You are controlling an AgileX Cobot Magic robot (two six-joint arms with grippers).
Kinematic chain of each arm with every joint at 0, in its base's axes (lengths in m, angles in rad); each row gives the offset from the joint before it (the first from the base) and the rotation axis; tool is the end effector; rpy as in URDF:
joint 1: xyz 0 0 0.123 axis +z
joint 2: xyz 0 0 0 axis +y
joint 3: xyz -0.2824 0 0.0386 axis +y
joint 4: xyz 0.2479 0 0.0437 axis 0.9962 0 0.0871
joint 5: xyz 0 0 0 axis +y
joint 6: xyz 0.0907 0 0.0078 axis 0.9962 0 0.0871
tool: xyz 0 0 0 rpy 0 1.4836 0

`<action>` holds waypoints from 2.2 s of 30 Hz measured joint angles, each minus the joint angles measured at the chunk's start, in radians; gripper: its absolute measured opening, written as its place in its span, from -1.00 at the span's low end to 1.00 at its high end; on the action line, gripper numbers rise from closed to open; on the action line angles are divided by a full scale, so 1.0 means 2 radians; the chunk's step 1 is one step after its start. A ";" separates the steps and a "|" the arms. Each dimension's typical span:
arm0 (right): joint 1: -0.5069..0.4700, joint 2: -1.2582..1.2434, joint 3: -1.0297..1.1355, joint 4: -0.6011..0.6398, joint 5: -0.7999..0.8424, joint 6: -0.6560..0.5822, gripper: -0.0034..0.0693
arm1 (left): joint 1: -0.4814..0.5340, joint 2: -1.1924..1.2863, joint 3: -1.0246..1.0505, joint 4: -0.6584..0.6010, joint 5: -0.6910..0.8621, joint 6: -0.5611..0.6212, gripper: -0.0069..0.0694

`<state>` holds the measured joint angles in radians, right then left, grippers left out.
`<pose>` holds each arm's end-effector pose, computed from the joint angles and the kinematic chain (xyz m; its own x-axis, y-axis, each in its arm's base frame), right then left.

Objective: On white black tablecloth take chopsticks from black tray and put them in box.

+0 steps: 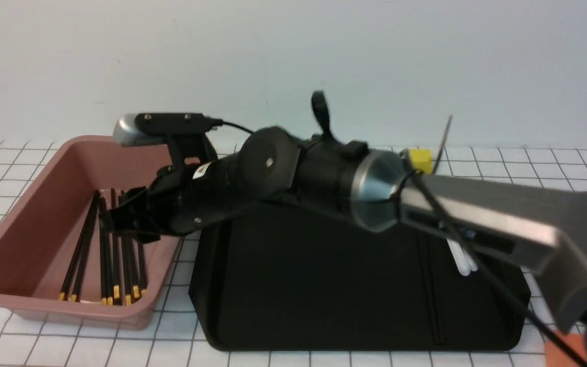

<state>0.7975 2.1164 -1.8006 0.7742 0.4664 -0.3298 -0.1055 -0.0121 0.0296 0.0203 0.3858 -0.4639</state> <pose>0.3296 0.3787 0.2619 -0.6780 -0.1803 -0.7126 -0.6559 0.5860 0.4758 0.0520 -0.0048 0.1691 -0.3212 -0.3989 -0.8589 -0.0445 0.9123 -0.4071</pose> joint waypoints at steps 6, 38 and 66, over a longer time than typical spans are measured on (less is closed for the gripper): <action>-0.066 -0.103 -0.001 -0.096 0.242 -0.012 -0.79 | 0.000 0.000 0.000 0.000 0.000 0.000 -0.19; -0.155 -0.715 0.720 -0.118 -0.191 -0.052 -0.91 | 0.000 0.000 0.000 -0.001 0.000 0.000 -0.19; -0.155 -0.722 0.721 -0.114 -0.201 -0.052 -0.86 | 0.000 0.000 0.000 -0.001 0.000 0.000 -0.19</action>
<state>0.4866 0.6730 -0.3595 0.5460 0.0649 -0.4336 -0.1055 -0.0121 0.0296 0.0193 0.3858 -0.4639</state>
